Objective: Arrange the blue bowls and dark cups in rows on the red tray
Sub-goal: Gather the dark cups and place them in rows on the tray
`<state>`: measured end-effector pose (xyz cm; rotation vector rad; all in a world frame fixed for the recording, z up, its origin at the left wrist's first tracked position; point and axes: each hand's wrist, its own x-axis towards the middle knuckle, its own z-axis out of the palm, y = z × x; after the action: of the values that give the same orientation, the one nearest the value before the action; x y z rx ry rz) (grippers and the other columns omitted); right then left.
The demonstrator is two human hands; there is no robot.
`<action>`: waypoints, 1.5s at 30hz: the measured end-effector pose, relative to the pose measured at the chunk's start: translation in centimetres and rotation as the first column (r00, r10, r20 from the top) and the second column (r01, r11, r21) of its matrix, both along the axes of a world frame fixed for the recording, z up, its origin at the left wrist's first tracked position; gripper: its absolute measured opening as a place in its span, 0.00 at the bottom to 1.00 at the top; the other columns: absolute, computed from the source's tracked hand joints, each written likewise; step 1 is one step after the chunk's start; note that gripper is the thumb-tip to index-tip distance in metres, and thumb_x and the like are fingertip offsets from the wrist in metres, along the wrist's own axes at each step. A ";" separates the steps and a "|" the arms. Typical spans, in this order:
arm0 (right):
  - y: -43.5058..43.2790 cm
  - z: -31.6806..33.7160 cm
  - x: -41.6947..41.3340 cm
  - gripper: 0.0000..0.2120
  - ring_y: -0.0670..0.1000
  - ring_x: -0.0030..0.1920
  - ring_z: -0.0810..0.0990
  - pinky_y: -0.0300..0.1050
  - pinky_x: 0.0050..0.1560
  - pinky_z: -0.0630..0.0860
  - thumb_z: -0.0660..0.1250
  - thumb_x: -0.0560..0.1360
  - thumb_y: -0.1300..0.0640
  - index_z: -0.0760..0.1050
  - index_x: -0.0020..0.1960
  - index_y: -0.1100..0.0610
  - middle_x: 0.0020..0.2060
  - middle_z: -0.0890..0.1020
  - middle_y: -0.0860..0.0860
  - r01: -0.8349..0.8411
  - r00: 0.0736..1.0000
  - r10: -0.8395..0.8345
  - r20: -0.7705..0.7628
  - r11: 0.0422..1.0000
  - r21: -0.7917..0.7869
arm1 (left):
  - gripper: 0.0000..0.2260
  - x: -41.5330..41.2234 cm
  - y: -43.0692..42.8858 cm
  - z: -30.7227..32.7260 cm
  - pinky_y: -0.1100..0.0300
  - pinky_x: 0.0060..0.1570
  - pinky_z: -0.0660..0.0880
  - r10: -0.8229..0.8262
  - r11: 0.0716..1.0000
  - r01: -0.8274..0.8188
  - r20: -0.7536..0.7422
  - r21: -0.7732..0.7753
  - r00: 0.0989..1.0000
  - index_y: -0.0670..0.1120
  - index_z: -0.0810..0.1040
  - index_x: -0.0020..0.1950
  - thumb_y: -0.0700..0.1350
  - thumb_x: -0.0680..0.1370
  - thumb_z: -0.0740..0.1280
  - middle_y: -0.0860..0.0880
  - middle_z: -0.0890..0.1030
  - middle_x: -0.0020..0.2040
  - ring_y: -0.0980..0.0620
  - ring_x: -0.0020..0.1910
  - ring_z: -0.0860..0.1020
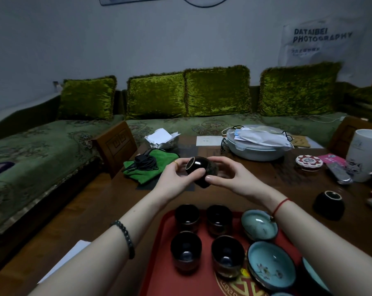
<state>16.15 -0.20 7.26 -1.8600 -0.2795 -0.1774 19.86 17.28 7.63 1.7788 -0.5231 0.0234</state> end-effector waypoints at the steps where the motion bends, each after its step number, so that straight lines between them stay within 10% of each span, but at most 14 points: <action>1: 0.3 0.0 -0.8 0.22 0.38 0.47 0.80 0.31 0.47 0.76 0.71 0.68 0.65 0.71 0.60 0.54 0.54 0.79 0.52 -0.022 0.999 0.023 -0.025 0.999 0.041 | 0.13 -1.0 0.2 0.0 0.78 0.38 0.71 -0.006 0.998 0.005 -0.028 -0.056 1.000 0.41 0.75 0.55 0.40 0.72 0.70 0.52 0.80 0.44 0.69 0.37 0.78; 8: 2.6 0.2 -6.6 0.24 0.43 0.46 0.82 0.33 0.49 0.77 0.72 0.66 0.68 0.72 0.57 0.53 0.53 0.80 0.52 -0.083 0.996 0.086 -0.037 0.993 0.079 | 0.11 -6.8 2.8 -1.7 0.72 0.45 0.75 -0.126 0.972 0.102 -0.107 -0.211 0.986 0.45 0.72 0.54 0.35 0.74 0.65 0.48 0.80 0.48 0.59 0.44 0.79; 12: 4.0 0.2 -9.7 0.23 0.50 0.54 0.80 0.43 0.60 0.74 0.75 0.65 0.63 0.75 0.56 0.47 0.55 0.81 0.56 -0.068 0.998 0.069 0.008 0.997 -0.036 | 0.18 -9.6 4.8 -2.9 0.72 0.48 0.74 -0.161 0.984 0.161 0.015 -0.071 0.987 0.50 0.73 0.53 0.33 0.69 0.71 0.54 0.81 0.48 0.66 0.46 0.79; 29: 8.9 -6.7 -16.0 0.31 0.35 0.56 0.73 0.26 0.55 0.68 0.77 0.59 0.54 0.69 0.57 0.37 0.54 0.78 0.43 0.064 0.996 -0.046 0.077 0.965 -0.255 | 0.27 -16.7 9.1 -8.6 0.76 0.55 0.67 -0.053 0.961 0.010 0.148 0.276 0.988 0.57 0.68 0.60 0.47 0.66 0.76 0.57 0.79 0.55 0.66 0.55 0.75; 35: 9.5 -8.4 -16.4 0.33 0.33 0.55 0.72 0.22 0.51 0.68 0.77 0.60 0.54 0.65 0.58 0.36 0.53 0.75 0.39 0.054 0.998 -0.043 0.048 0.963 -0.263 | 0.28 -17.1 9.7 -9.4 0.54 0.64 0.68 -0.042 0.902 -0.031 0.161 0.430 0.986 0.53 0.68 0.63 0.52 0.66 0.74 0.54 0.78 0.57 0.56 0.58 0.75; 45: 9.6 -9.3 -16.5 0.34 0.37 0.59 0.72 0.32 0.55 0.73 0.76 0.61 0.52 0.66 0.62 0.41 0.55 0.73 0.40 0.037 0.999 -0.035 0.016 0.980 -0.195 | 0.29 -17.2 10.0 -9.6 0.53 0.66 0.67 -0.047 0.905 -0.007 0.117 0.425 0.992 0.54 0.66 0.64 0.52 0.66 0.74 0.54 0.77 0.59 0.56 0.61 0.73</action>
<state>-0.37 9.40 -2.00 -2.0606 -0.2796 -0.1919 2.63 27.31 -1.93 2.2100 -0.6751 0.0054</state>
